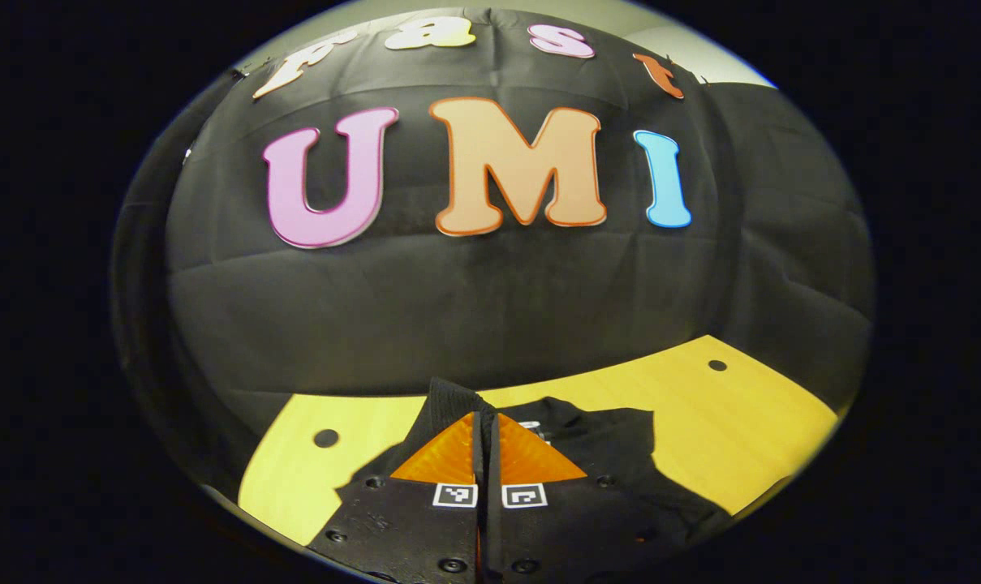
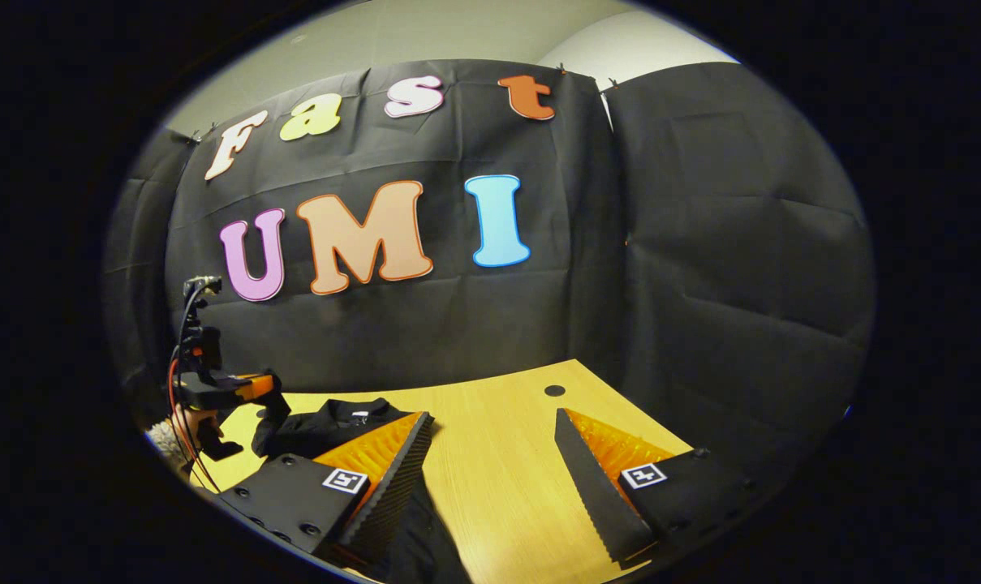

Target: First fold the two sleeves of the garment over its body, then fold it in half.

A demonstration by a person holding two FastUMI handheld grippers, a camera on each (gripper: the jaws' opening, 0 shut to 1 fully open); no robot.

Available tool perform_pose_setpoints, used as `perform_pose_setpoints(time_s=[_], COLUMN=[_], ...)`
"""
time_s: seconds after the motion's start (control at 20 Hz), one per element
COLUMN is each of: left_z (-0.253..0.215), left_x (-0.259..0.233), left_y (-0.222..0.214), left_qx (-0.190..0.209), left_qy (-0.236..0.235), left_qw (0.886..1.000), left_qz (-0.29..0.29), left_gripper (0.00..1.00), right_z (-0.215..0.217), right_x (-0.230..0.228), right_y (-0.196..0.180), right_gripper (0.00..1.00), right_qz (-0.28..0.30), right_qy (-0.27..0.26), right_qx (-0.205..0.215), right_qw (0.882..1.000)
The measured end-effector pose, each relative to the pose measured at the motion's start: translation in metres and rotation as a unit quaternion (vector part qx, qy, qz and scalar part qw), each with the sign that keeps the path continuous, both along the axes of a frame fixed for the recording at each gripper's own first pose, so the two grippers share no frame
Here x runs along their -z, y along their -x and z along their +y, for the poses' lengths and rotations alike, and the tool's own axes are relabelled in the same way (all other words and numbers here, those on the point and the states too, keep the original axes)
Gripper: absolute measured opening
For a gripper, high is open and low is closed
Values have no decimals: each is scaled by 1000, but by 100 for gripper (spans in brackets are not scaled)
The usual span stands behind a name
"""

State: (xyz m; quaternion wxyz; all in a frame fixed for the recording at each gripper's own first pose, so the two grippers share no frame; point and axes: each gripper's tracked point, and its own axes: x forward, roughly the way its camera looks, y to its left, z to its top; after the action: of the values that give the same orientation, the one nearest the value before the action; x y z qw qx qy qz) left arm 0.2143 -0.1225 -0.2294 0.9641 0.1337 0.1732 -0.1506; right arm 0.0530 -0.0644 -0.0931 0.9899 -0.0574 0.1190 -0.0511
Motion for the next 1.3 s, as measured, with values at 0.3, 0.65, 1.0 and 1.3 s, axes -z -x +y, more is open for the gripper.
perform_pose_setpoints(time_s=[0.3,0.65,1.0,1.3], left_z=[-75,-131,-150,-116], left_x=[56,106,72,1], left_y=[-2,17,29,43], left_qx=[34,71,92,69], left_qy=[23,24,56,80], left_qw=[998,992,993,994], left_qz=[46,101,39,-41], left_gripper=[0,0,93,93], right_z=[-30,-53,-68,-44], right_x=[1,1,13,32], right_y=[4,5,11,10], right_gripper=[97,97,97,94], right_qz=[4,11,23,36], right_qy=[-7,-11,-14,3], right_qx=[23,29,31,-12], right_qw=[1000,999,999,999])
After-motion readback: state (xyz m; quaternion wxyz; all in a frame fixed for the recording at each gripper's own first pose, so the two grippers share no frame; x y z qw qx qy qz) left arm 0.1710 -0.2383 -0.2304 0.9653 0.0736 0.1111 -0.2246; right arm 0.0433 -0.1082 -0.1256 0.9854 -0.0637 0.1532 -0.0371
